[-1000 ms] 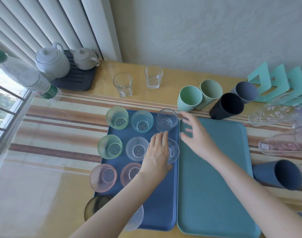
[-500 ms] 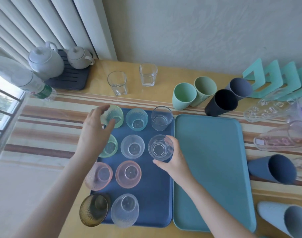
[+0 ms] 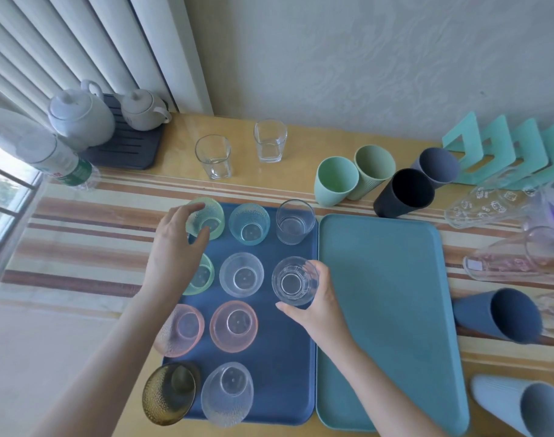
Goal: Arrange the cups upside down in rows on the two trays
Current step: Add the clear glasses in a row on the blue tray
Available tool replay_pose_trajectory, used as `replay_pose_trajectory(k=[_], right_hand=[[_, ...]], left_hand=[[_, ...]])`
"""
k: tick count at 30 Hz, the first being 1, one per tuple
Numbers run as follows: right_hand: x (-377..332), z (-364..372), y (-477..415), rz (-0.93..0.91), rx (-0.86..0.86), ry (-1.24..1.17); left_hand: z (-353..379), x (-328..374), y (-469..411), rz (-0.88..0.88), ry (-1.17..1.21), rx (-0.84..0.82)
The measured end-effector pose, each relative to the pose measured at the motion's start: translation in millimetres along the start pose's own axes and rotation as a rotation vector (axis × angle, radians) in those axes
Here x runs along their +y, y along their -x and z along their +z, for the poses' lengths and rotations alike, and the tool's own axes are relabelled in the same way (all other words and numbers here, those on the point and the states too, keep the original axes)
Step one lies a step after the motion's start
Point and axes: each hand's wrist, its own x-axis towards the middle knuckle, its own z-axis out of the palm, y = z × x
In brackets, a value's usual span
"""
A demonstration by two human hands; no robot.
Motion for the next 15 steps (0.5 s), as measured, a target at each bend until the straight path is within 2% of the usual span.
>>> replay_pose_trajectory(k=[5,9,12,15], right_hand=[[-1.9,-4.5,5.8,0.011,-0.065,0.062],[-38.8,-29.6,9.2,-0.151,-0.096,0.132],[-84.1,-52.6,-37.0,-0.302,0.004,0.135],[-126.6,-55.6,-122.0,-0.291,0.051,0.203]], left_hand=[[0.8,-6.0,-31.3,-0.035,0.007,0.038],[0.6,-8.3,-72.6,-0.089,0.006,0.012],[7.0,-6.6,-105.3,-0.171,-0.013,-0.103],[16.7,-1.7,-129.3,-0.148,-0.107,-0.223]])
